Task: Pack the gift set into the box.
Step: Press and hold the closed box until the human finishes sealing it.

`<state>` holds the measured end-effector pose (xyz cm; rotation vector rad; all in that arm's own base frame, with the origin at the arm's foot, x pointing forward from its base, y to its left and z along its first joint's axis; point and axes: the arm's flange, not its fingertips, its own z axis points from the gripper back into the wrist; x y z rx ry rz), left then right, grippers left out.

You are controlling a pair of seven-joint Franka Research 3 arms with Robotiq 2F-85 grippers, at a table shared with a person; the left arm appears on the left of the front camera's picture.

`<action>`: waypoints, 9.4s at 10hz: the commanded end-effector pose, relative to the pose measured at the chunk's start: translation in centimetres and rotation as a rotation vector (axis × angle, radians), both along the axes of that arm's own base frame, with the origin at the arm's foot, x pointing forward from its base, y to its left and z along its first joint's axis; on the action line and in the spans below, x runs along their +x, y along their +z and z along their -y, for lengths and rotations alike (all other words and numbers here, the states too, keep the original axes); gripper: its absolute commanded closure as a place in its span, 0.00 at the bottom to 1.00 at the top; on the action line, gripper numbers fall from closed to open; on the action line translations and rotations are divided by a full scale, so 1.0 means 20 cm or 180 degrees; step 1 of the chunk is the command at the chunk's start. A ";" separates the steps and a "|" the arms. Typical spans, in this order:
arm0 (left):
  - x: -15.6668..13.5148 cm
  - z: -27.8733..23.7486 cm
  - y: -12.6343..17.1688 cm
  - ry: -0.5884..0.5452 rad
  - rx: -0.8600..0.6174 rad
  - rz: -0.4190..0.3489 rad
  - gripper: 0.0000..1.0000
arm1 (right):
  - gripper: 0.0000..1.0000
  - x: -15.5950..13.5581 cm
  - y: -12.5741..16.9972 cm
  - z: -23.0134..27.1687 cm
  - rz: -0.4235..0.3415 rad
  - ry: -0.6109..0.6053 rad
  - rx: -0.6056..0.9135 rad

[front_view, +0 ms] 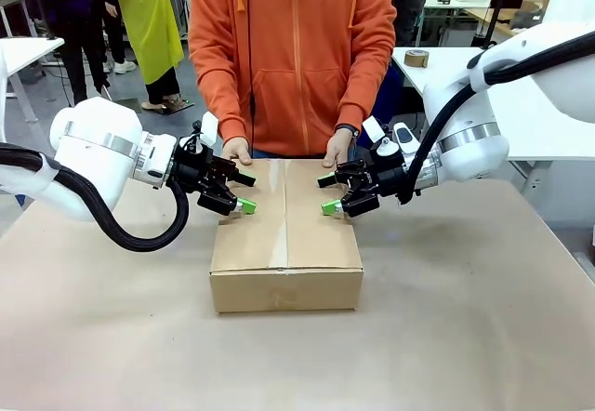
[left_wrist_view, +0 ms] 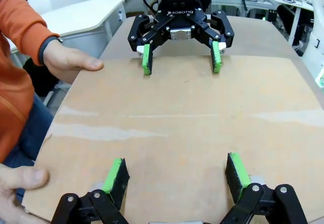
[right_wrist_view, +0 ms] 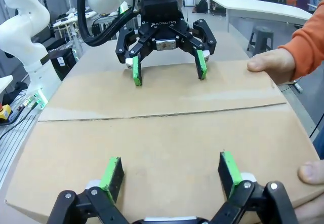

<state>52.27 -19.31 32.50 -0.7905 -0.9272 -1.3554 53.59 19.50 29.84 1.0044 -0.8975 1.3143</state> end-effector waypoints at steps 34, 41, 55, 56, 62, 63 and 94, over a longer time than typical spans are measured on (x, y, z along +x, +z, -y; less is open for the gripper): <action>-0.01 0.00 -0.01 -0.0023 0.0010 0.0031 0.00 | 0.00 0.01 0.00 -0.01 0.0008 0.0023 -0.0024; -0.01 0.00 -0.01 -0.0023 0.0010 0.0031 0.00 | 0.00 0.01 0.00 -0.01 0.0008 0.0023 -0.0024; -0.01 0.00 -0.01 -0.0023 0.0010 0.0031 0.00 | 0.00 0.01 0.00 -0.01 0.0008 0.0023 -0.0024; -0.01 0.00 -0.01 -0.0023 0.0010 0.0031 0.00 | 0.00 0.01 0.00 -0.01 0.0008 0.0023 -0.0024; -0.01 0.00 -0.01 -0.0023 0.0010 0.0031 0.00 | 0.00 0.01 0.00 -0.01 0.0008 0.0023 -0.0024; -0.01 0.00 -0.01 -0.0023 0.0010 0.0031 0.00 | 0.00 0.01 0.00 -0.01 0.0008 0.0023 -0.0024; -0.43 -1.04 0.13 -0.0079 -0.1225 0.0345 0.00 | 0.00 -0.40 0.47 1.03 0.0694 -0.0968 0.1204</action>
